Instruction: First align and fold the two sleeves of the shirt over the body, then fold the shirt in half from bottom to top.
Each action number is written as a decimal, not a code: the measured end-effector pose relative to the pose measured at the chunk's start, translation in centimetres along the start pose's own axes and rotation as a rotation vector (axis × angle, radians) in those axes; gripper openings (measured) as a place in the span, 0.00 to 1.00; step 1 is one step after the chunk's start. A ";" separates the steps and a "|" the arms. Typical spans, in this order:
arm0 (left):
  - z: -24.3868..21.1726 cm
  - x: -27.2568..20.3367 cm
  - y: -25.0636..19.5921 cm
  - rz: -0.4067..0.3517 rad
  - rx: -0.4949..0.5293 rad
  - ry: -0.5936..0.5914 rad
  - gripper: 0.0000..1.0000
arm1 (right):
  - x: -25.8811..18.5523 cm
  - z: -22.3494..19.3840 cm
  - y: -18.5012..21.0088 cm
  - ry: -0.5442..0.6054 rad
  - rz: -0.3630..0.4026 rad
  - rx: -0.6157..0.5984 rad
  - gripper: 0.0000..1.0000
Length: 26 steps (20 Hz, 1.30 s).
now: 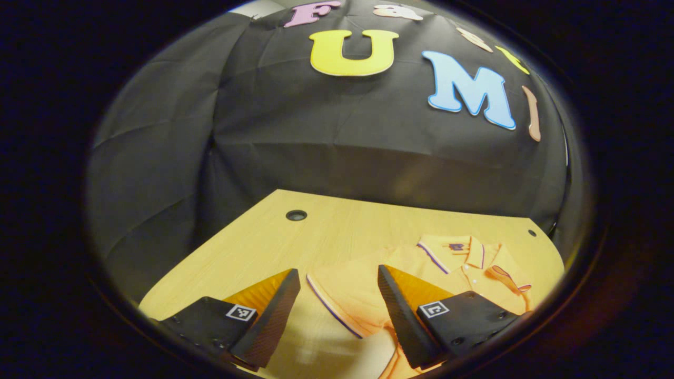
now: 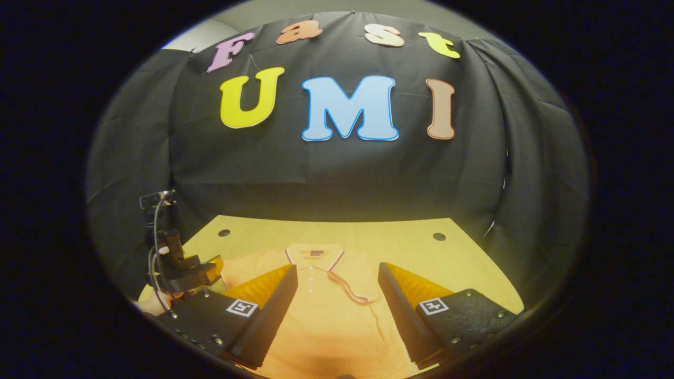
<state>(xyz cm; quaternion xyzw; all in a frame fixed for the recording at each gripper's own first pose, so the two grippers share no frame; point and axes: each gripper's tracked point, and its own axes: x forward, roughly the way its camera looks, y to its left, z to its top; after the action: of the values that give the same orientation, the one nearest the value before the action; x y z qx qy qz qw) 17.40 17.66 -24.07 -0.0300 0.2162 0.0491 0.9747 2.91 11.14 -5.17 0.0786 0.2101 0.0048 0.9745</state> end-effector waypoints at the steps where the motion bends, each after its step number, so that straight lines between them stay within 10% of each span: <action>1: -0.5 0.9 0.2 0.004 0.000 0.017 0.97 | -0.3 -0.1 0.2 0.002 0.001 0.011 0.95; 21: -5.6 8.4 0.7 0.038 0.074 0.179 0.89 | -1.5 -2.8 -0.9 0.082 0.062 0.049 0.95; 25: -5.5 8.4 0.4 0.021 0.074 0.182 0.36 | -1.9 -3.0 -2.3 0.072 0.064 0.056 0.95; 26: -5.7 8.3 0.7 0.030 0.073 0.182 0.37 | -1.8 -3.4 -2.6 0.078 0.062 0.054 0.95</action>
<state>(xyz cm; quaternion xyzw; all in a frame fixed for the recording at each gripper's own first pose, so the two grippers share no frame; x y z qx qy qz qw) 22.41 18.56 -32.77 0.0046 0.3057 0.0527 0.9507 -0.18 8.97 -7.93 0.1109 0.2454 0.0326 0.9625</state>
